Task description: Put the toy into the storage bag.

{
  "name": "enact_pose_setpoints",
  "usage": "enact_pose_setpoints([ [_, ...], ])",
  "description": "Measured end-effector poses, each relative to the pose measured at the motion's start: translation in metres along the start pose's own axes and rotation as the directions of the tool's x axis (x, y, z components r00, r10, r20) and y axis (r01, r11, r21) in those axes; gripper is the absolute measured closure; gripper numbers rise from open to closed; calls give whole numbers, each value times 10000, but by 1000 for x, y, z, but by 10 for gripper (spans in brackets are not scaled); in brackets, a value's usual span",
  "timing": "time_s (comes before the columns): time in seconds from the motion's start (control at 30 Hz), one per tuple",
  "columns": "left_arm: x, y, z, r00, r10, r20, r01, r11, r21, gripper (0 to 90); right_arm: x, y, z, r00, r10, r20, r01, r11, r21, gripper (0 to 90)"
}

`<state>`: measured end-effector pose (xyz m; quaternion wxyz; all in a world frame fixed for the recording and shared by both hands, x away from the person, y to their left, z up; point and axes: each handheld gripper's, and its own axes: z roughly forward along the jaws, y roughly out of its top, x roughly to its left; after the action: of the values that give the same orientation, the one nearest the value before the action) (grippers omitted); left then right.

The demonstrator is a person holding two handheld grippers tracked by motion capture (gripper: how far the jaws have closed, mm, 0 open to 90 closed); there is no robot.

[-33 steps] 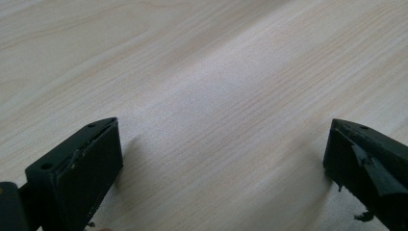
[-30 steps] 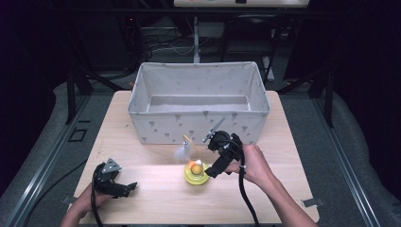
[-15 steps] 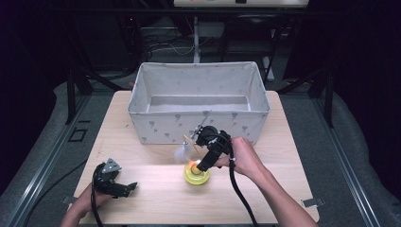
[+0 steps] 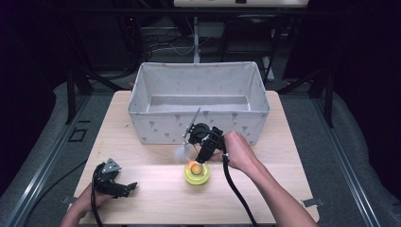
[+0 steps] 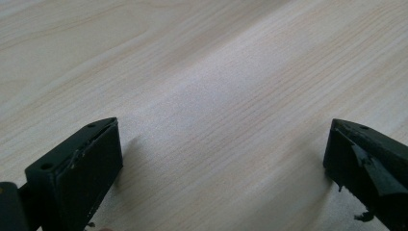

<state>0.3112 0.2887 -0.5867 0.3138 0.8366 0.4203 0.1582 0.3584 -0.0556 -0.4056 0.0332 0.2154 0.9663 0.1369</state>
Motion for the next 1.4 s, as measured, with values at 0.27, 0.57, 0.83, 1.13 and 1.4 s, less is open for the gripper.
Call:
enact_pose_setpoints([
  [0.27, 0, 0, 0, 10000, -1, -2, 1, 10000, 3, 0, 4, 5, -2, 9994, -326, -136, 328, 9993, 152, 769],
  [0.57, 0, 0, 0, 10000, 7, 3, -7, 10000, 3, 0, 3, 9, -2, 9982, -488, -353, 494, 9987, 155, 879],
  [0.83, 0, 0, 0, 10000, 11, 7, -11, 10000, -3, 0, 0, 8, -5, 9979, -469, -439, 470, 9989, 13, 881],
  [1.13, 0, 0, 0, 10000, 8, 8, -8, 10000, 3, 0, -1, 6, -14, 9988, -381, -306, 380, 9993, -26, 881],
  [1.4, 0, 0, 0, 10000, 12, 7, -12, 10000, 4, 0, -8, 1, -26, 9998, -189, -102, 188, 9998, -96, 881],
])
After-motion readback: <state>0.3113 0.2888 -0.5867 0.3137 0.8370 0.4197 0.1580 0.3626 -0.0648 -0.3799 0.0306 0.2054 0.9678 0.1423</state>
